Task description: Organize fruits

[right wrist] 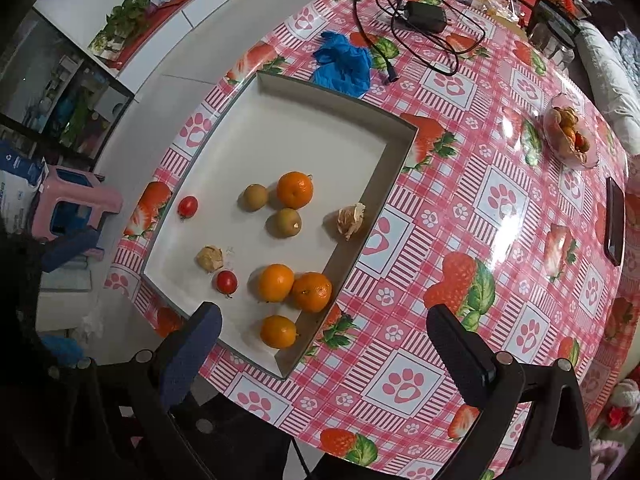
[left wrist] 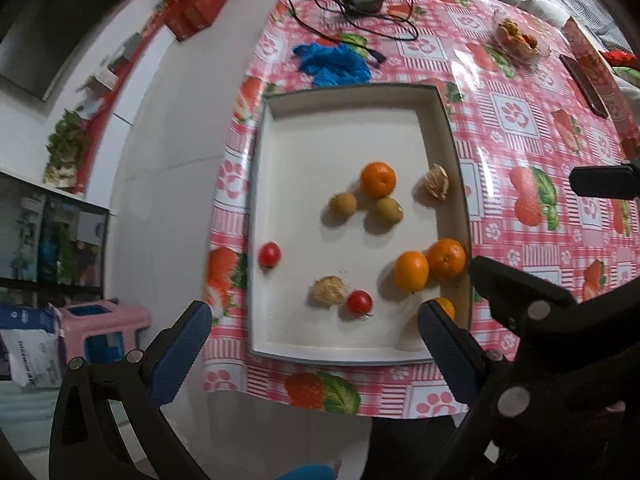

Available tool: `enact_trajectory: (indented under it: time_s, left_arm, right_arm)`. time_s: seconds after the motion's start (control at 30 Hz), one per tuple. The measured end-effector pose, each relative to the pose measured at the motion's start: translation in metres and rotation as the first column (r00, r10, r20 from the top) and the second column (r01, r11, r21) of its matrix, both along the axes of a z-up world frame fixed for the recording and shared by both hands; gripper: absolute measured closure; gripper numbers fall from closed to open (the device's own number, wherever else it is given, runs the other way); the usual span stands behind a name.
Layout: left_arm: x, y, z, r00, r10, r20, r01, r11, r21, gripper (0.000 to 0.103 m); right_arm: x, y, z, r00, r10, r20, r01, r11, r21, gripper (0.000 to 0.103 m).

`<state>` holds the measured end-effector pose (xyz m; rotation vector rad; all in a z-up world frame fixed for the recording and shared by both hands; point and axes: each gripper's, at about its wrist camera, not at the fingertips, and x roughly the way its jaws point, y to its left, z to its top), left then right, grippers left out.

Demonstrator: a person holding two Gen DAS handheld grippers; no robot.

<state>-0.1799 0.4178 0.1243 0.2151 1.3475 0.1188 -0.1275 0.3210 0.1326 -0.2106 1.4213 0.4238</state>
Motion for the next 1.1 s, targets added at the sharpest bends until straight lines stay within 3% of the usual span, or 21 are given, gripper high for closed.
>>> enact_trajectory:
  time_s: [0.9,1.1]
  left_arm:
    - [-0.004,0.004,0.006,1.000,0.019,0.024,-0.020,1.000,0.018,0.000]
    - [-0.005,0.008,0.003,0.999,0.041,0.003,-0.041,0.999,0.008,0.000]
  right_arm:
    - [-0.003,-0.003,0.006,1.000,-0.016,0.026,0.015,1.000,0.019,0.000]
    - [-0.004,-0.003,0.020,0.994,-0.013,0.106,0.014,1.000,-0.010,0.000]
